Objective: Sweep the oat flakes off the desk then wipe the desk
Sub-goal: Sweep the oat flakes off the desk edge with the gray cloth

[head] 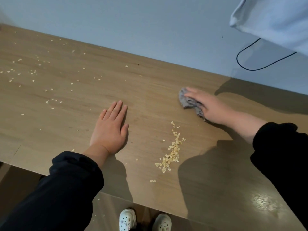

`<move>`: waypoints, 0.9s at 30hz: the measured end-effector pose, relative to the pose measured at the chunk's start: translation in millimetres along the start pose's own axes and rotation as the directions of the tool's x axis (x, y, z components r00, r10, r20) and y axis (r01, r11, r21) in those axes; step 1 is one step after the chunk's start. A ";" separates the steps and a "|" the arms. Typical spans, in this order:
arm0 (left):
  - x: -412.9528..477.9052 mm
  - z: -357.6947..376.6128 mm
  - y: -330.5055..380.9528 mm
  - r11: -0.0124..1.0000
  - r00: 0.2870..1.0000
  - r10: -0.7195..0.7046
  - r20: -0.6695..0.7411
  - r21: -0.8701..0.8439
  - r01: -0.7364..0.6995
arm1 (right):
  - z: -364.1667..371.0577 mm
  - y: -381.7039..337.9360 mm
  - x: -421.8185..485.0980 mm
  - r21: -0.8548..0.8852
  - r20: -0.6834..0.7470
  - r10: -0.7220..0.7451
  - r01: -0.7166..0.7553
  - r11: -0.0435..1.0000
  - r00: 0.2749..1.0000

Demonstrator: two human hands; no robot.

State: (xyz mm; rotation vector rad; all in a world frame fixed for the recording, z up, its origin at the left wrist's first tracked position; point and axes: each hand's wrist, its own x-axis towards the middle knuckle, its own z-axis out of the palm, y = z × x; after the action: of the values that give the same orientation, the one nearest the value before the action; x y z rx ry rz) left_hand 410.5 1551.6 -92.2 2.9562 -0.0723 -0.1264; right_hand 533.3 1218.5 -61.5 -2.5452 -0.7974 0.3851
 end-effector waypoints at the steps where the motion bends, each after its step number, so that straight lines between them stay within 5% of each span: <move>1: 0.1 0.6 -0.1 1.000 1.000 -0.001 0.000 0.004 0.001 | -5.4 8.4 -5.3 -0.011 -0.024 0.043 -0.043 0.999 0.999; 7: 0.7 1.8 -1.8 1.000 1.000 -0.002 -0.004 0.010 0.002 | -4.2 11.6 -4.0 -0.298 0.016 0.082 -0.073 0.952 0.997; 16: 1.4 -0.4 0.4 1.000 1.000 -0.007 0.011 0.005 0.007 | 25.1 -16.7 -30.2 -0.126 -0.239 0.253 -0.289 0.949 0.937; 22: 0.2 -4.8 3.6 0.999 0.999 -0.007 0.039 0.032 0.006 | 70.7 -99.5 -41.6 -0.099 -0.106 0.136 -0.146 0.984 0.985; 27: -0.5 -5.2 3.2 1.000 0.999 -0.004 0.041 0.028 0.003 | 54.8 -79.5 -48.1 -0.080 -0.038 0.160 -0.163 0.983 0.986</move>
State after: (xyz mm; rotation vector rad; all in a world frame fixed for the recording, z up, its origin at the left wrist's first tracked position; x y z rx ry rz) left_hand 410.4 1549.4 -86.5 2.9818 -0.0745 -0.1876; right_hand 436.6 1266.4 -63.8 -2.6962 -0.6092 0.3690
